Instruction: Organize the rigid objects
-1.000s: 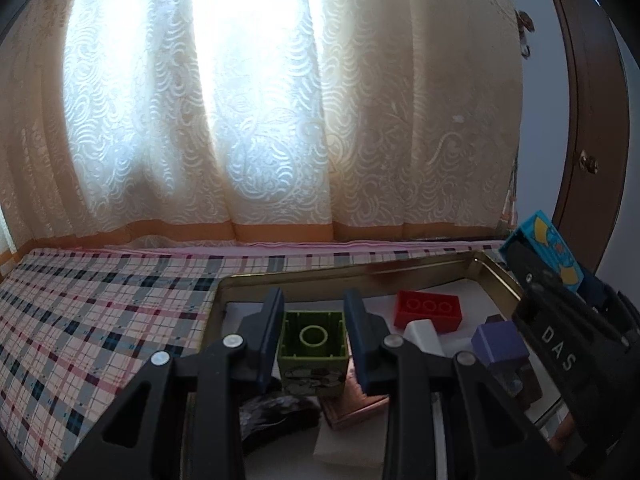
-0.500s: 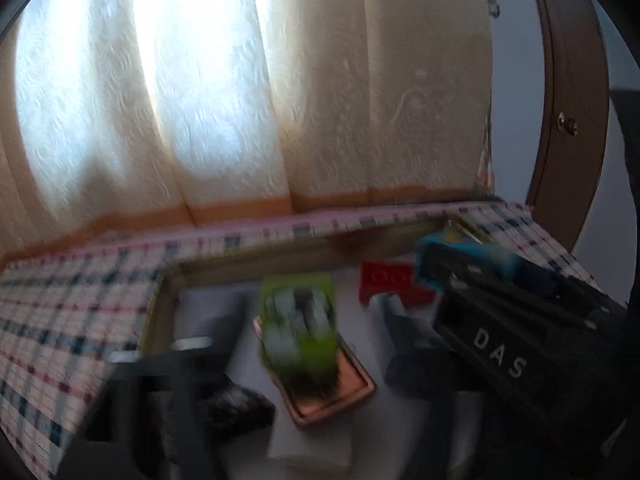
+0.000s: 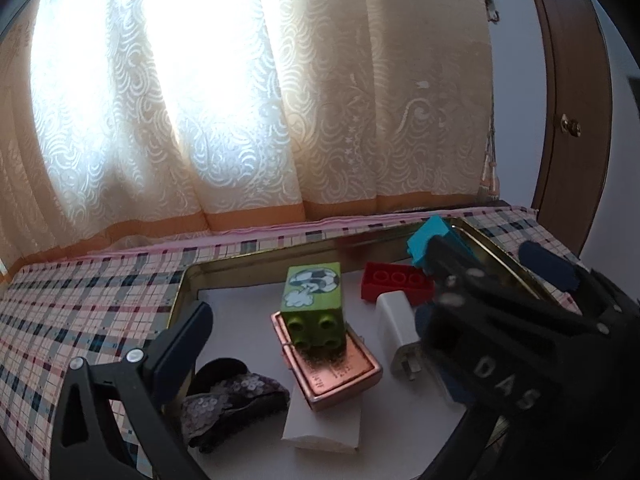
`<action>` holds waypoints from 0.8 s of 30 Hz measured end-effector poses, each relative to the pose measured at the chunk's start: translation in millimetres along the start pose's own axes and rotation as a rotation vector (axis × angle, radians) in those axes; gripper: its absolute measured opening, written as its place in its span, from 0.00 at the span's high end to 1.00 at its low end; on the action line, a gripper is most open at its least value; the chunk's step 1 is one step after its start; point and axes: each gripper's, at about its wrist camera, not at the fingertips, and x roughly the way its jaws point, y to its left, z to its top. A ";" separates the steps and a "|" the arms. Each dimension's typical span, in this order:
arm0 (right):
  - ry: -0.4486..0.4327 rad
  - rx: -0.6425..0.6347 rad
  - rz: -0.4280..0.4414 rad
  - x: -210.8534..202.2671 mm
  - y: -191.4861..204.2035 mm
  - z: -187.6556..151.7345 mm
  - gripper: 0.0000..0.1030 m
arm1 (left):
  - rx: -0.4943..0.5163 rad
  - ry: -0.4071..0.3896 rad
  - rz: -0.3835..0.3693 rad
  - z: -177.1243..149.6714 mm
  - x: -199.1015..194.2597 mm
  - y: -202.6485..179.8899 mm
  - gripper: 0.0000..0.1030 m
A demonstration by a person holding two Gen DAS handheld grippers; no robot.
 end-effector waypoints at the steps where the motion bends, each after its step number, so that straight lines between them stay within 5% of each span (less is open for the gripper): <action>1: -0.009 0.011 -0.005 -2.2 -2.9 0.0 0.15 | -0.011 0.002 -0.004 -0.2 -0.5 1.3 0.00; 24: -0.207 0.017 -0.118 -36.8 -7.8 -7.8 0.15 | -0.093 -0.039 0.066 -13.3 -14.0 29.0 0.00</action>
